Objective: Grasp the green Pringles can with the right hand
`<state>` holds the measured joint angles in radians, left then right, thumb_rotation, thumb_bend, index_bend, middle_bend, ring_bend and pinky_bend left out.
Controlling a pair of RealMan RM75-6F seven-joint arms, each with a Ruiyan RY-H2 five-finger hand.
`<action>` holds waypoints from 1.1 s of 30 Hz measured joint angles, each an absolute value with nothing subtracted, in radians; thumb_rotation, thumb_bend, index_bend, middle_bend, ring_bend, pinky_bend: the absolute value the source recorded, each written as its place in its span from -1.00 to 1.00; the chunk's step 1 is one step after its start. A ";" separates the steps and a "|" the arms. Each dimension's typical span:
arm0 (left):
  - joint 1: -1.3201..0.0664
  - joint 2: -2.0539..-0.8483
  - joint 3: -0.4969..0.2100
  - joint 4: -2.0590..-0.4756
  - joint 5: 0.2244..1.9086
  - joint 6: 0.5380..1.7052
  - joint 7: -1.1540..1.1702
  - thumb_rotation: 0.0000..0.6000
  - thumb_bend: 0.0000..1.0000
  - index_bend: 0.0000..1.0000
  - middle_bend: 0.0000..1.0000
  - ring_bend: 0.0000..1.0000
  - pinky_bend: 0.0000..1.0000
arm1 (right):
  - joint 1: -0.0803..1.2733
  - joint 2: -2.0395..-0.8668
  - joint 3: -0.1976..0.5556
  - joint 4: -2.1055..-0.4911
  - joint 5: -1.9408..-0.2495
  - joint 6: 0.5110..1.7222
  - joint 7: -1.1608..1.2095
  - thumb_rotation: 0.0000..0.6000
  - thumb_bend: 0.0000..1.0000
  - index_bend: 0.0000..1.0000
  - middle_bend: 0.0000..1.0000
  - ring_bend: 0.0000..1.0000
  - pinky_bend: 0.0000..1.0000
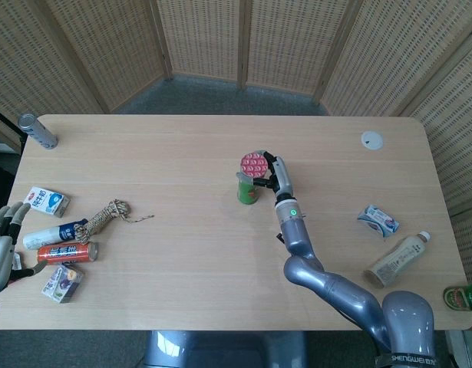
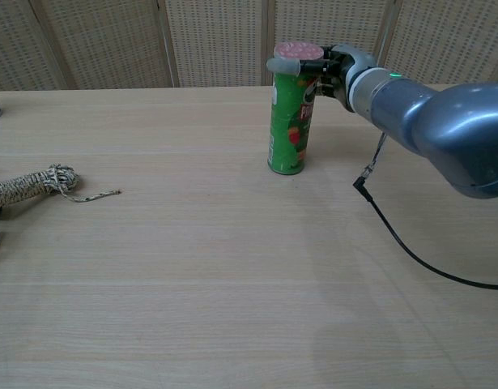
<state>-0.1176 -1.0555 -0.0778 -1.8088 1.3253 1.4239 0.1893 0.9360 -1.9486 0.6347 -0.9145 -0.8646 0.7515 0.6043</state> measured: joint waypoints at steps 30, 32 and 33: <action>-0.115 -1.014 -0.065 -1.846 1.377 1.421 0.108 1.00 -1.00 -1.00 -1.00 -1.00 -1.00 | 0.918 -1.448 0.919 -1.674 -0.533 1.036 0.167 1.00 -1.00 0.17 0.05 -0.57 -0.55; -0.114 -1.012 -0.063 -1.848 1.379 1.421 0.106 1.00 -1.00 -1.00 -1.00 -1.00 -1.00 | 0.929 -1.418 0.941 -1.702 -0.498 1.062 0.142 1.00 -1.00 0.17 0.06 -0.57 -0.55; -0.114 -1.012 -0.063 -1.848 1.380 1.421 0.106 1.00 -1.00 -1.00 -1.00 -1.00 -1.00 | 0.934 -1.407 0.947 -1.711 -0.485 1.071 0.135 1.00 -1.00 0.17 0.06 -0.57 -0.55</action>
